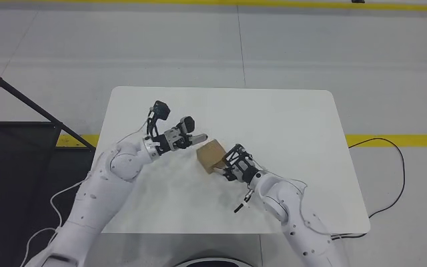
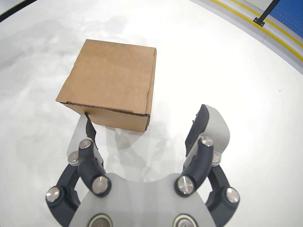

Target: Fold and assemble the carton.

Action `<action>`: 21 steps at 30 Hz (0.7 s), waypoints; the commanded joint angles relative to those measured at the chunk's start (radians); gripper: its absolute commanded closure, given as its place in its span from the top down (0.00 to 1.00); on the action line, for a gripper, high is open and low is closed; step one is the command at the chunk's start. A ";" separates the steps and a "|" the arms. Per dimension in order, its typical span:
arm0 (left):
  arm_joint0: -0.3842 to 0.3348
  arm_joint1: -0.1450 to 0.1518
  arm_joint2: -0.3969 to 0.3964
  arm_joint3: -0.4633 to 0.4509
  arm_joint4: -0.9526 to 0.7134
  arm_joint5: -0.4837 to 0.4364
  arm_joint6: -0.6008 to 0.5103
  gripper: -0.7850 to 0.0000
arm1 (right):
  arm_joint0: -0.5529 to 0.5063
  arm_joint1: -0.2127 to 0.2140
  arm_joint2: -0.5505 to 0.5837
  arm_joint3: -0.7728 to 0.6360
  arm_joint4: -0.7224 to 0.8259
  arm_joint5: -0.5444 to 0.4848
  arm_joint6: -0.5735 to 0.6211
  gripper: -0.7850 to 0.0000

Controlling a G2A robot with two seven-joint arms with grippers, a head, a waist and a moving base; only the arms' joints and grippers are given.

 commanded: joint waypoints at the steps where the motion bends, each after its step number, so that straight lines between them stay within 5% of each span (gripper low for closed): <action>1: 0.027 0.008 -0.026 -0.018 0.020 -0.009 0.008 1.00 | 0.014 -0.004 -0.008 0.006 0.011 0.007 0.007 0.97; 8: 0.102 0.029 -0.091 -0.044 0.122 -0.102 0.057 1.00 | 0.054 -0.016 -0.037 0.023 0.041 0.029 0.033 0.96; 21: 0.134 0.033 -0.102 -0.032 0.303 -0.122 0.197 1.00 | 0.112 -0.036 -0.067 0.074 0.119 0.061 0.042 0.93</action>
